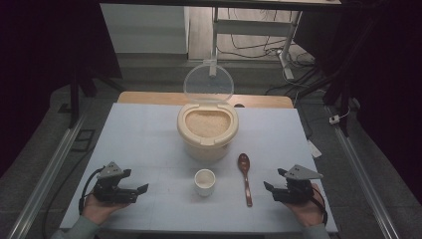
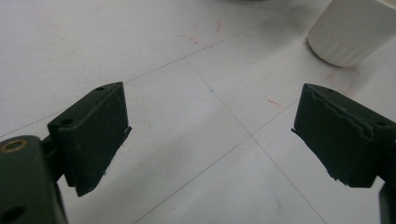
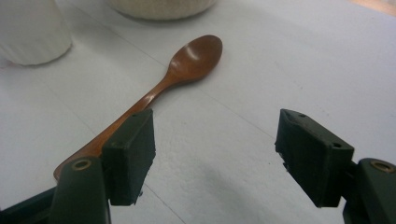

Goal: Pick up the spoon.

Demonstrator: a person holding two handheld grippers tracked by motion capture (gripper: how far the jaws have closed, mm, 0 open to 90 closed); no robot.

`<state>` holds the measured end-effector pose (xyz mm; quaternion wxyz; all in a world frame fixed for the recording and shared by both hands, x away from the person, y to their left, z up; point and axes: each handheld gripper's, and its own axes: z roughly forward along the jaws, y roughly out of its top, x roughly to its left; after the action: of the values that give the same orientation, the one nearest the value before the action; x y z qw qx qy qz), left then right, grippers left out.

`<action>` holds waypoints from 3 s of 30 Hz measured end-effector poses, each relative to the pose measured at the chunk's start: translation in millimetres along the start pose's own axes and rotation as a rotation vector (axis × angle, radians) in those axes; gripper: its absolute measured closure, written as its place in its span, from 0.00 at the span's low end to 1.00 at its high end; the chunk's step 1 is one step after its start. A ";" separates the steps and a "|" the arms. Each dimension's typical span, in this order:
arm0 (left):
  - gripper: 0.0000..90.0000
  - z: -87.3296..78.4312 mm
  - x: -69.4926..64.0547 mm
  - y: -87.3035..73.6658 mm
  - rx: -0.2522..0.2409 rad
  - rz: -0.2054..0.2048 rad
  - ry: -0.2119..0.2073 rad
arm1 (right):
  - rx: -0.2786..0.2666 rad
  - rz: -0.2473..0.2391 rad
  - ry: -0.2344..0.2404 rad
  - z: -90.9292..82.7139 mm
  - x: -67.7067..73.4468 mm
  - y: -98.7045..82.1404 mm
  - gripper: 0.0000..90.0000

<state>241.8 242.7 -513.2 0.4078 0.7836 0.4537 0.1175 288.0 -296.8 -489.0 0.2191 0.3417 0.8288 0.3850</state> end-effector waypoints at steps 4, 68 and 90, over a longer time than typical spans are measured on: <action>0.11 0.4 0.8 0.1 0.001 -0.007 -0.007 | 0.016 0.022 0.001 -2.7 2.6 6.7 0.32; 0.11 6.5 -2.7 -3.7 0.044 0.027 -0.018 | 0.467 0.204 -0.075 69.2 64.7 53.6 0.57; 0.11 5.8 -0.8 -7.1 0.044 0.016 -0.009 | 0.519 0.259 -0.150 76.4 63.5 52.4 0.88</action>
<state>240.2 240.8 -522.0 0.3915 0.7965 0.4481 0.1074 314.1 -188.1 -500.5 0.1341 0.5167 0.8306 0.1585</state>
